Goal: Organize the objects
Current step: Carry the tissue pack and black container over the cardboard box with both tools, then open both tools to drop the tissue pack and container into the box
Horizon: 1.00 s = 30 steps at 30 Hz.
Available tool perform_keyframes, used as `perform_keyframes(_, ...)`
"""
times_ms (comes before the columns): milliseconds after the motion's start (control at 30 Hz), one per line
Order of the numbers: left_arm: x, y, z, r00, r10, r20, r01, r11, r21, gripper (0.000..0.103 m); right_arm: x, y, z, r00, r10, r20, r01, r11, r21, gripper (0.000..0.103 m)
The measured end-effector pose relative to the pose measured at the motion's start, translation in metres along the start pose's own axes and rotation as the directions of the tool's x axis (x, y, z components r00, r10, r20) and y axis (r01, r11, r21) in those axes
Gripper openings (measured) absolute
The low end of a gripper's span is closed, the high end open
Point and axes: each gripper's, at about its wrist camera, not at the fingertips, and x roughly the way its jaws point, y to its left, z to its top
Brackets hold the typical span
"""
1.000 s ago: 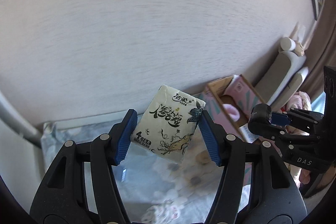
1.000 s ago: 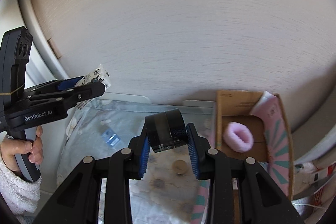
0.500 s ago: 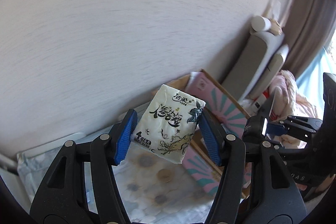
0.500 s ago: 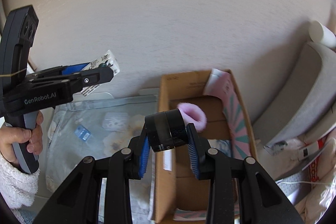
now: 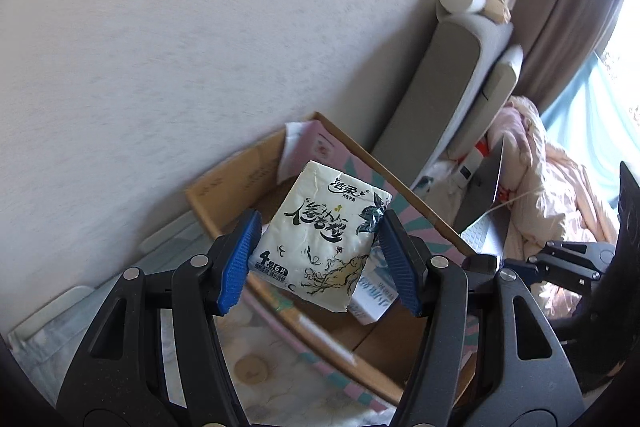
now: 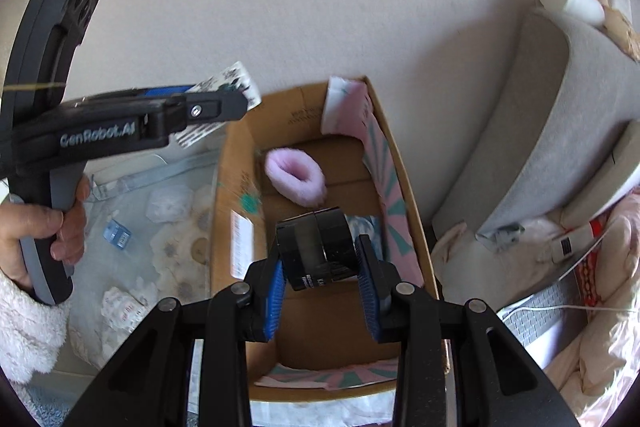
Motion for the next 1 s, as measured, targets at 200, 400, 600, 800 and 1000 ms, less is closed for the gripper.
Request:
perform_keyframes(200,0.047,-0.014,0.009,0.998,-0.005,-0.059,0.006,1.0,0.023,0.058,0.026,-0.01,-0.009,0.998,0.012,-0.062,-0.013,1.0,-0.01,0.031)
perform_keyframes(400,0.091,-0.013,0.011,0.992,0.01,-0.123,-0.007,1.0,0.03,0.058,0.056,-0.007,-0.018,0.987,0.049,-0.152,-0.055,0.998,-0.041,0.031)
perform_keyframes(600,0.121,-0.008,0.007,0.985,0.021,-0.169,-0.016,0.999,0.032,0.058,0.077,0.001,-0.03,0.969,0.066,-0.237,-0.087,0.993,-0.079,0.031)
perform_keyframes(800,0.13,-0.006,0.007,0.982,0.029,-0.187,-0.022,0.999,0.035,0.058,0.088,0.003,-0.034,0.959,0.076,-0.274,-0.103,0.991,-0.086,0.031)
perform_keyframes(1000,0.136,-0.009,0.007,0.979,0.043,-0.199,-0.032,0.998,0.058,0.058,0.095,0.001,-0.037,0.949,0.092,-0.303,-0.119,0.99,-0.073,0.031)
